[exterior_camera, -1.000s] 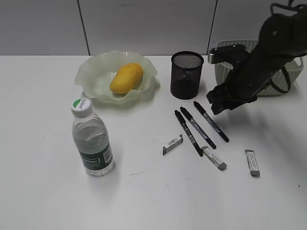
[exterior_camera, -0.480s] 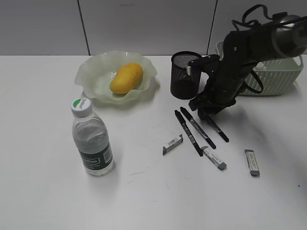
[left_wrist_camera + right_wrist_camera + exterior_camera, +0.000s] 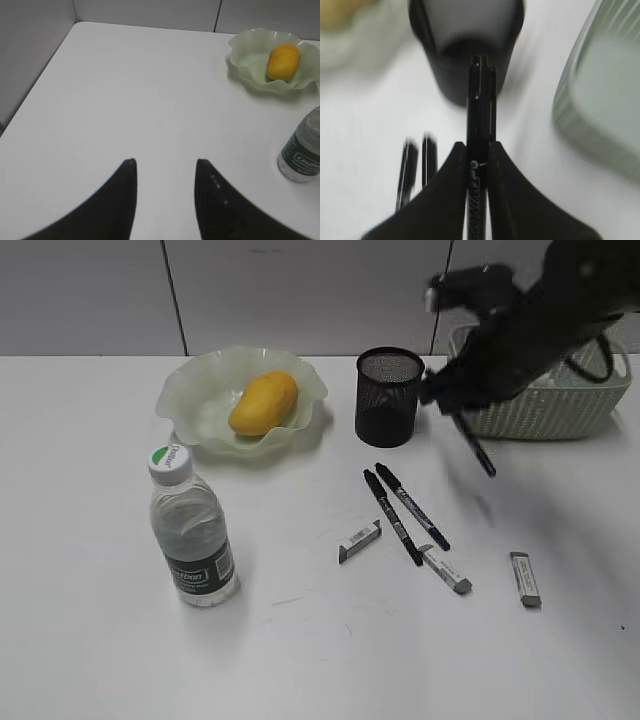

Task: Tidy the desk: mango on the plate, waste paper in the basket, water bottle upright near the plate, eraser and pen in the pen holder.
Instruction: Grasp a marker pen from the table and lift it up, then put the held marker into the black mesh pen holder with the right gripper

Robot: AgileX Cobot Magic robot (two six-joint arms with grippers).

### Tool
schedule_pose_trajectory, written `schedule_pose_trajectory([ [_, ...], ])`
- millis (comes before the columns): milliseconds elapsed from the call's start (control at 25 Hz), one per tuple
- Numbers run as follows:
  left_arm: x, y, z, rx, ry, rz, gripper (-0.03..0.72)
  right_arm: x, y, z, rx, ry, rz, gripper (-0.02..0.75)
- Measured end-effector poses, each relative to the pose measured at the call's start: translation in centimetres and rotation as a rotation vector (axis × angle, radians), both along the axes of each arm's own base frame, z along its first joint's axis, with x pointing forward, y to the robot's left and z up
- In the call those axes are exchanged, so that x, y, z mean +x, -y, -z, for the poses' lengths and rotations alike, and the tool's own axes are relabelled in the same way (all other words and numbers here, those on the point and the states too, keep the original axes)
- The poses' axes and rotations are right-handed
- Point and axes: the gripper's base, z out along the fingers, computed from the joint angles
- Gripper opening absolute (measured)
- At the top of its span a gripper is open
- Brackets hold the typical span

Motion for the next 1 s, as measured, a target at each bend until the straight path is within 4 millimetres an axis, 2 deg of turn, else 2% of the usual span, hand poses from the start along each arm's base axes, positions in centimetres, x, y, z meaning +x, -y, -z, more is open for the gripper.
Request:
schedule_pose_trajectory([
  [80, 0.0, 0.0, 0.0, 0.000, 0.000, 0.000, 0.288, -1.4, 0.7, -3.6, 0.101, 0.273, 0.015, 0.092],
  [200, 0.0, 0.0, 0.0, 0.000, 0.000, 0.000, 0.288, -2.2, 1.3, -7.1, 0.280, 0.786, 0.043, 0.092],
  [280, 0.0, 0.0, 0.0, 0.000, 0.000, 0.000, 0.288, -1.6, 1.2, -7.6, 0.364, 1.025, 0.052, 0.092],
  [360, 0.0, 0.0, 0.0, 0.000, 0.000, 0.000, 0.288, 0.1, 0.3, -6.4, 0.417, 1.127, 0.038, 0.092],
  [520, 0.0, 0.0, 0.0, 0.000, 0.000, 0.000, 0.288, 3.7, -1.7, -0.5, 0.431, 1.067, -0.018, 0.092],
  [600, 0.0, 0.0, 0.0, 0.000, 0.000, 0.000, 0.286, 4.5, -2.0, 2.2, 0.422, 1.020, -0.019, 0.092],
  [680, 0.0, 0.0, 0.0, 0.000, 0.000, 0.000, 0.278, 4.8, -2.1, 3.9, 0.413, 0.985, -0.014, 0.112],
  [760, 0.0, 0.0, 0.0, 0.000, 0.000, 0.000, 0.266, 4.9, -2.1, 5.1, 0.399, 0.949, -0.012, 0.176],
  [840, 0.0, 0.0, 0.0, 0.000, 0.000, 0.000, 0.253, 4.9, -2.1, 5.5, 0.387, 0.918, -0.010, 0.304],
  [920, 0.0, 0.0, 0.0, 0.000, 0.000, 0.000, 0.246, 4.9, -2.1, 5.6, 0.378, 0.899, -0.009, 0.413],
  [1000, 0.0, 0.0, 0.0, 0.000, 0.000, 0.000, 0.242, 4.7, -2.0, 4.8, 0.371, 0.887, -0.008, 0.478],
])
